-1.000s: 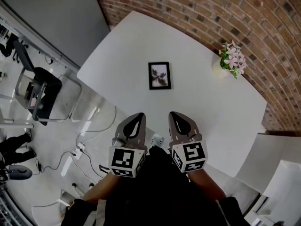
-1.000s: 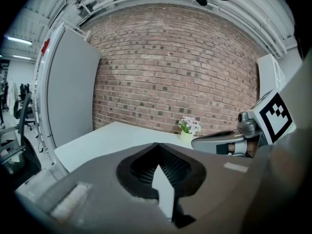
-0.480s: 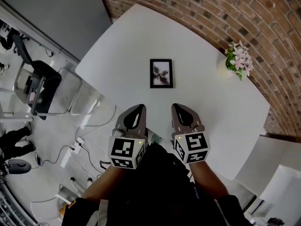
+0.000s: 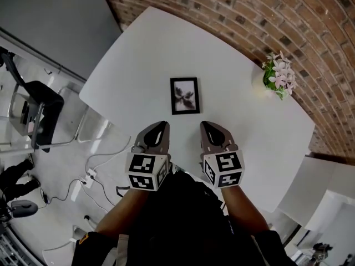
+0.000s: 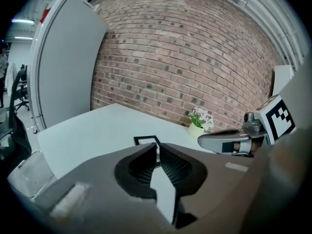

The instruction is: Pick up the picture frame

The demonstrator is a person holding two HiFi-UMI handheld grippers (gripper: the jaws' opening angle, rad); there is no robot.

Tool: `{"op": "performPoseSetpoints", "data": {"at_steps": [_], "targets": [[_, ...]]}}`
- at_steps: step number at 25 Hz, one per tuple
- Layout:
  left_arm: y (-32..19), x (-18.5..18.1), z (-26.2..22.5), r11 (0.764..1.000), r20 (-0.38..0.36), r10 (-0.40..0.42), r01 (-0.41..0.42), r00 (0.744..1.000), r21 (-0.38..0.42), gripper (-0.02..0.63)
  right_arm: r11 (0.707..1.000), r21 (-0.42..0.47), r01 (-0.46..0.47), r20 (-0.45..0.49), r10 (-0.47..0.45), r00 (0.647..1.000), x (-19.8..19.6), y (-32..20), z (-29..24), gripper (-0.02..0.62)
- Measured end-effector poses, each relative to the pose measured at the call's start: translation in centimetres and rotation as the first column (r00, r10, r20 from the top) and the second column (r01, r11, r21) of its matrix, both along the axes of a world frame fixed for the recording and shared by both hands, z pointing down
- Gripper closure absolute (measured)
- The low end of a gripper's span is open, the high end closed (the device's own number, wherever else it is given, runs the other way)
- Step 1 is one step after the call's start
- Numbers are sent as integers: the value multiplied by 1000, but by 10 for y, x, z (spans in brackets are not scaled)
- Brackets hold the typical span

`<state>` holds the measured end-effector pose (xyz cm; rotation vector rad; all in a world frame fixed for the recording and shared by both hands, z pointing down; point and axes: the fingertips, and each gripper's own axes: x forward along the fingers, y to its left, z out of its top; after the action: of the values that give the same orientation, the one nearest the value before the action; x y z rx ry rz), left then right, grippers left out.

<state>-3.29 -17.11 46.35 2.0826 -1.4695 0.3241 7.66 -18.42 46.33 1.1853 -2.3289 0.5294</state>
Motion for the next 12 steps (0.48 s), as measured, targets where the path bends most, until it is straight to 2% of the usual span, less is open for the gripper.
{"op": "performPoseSetpoints", "data": {"at_steps": [8,9,10,12], "targets": [[-24,-2,31,996,-52,23,-27,998,-89,535,997,-69,-28,-10,27,1000,2,-27,25,591],[-27,-3,35,995,-57,23,-29,998,-98,531,996,-81,-30,-4,30,1000,2,-30,29,547],[-30,-4,39,994,-61,23,-29,998,-108,523,995,-94,-34,0,34,999,3,-33,33,532],[-36,-6,47,992,-63,21,-29,998,-126,520,992,-114,-44,-5,44,999,6,-38,43,532]]}}
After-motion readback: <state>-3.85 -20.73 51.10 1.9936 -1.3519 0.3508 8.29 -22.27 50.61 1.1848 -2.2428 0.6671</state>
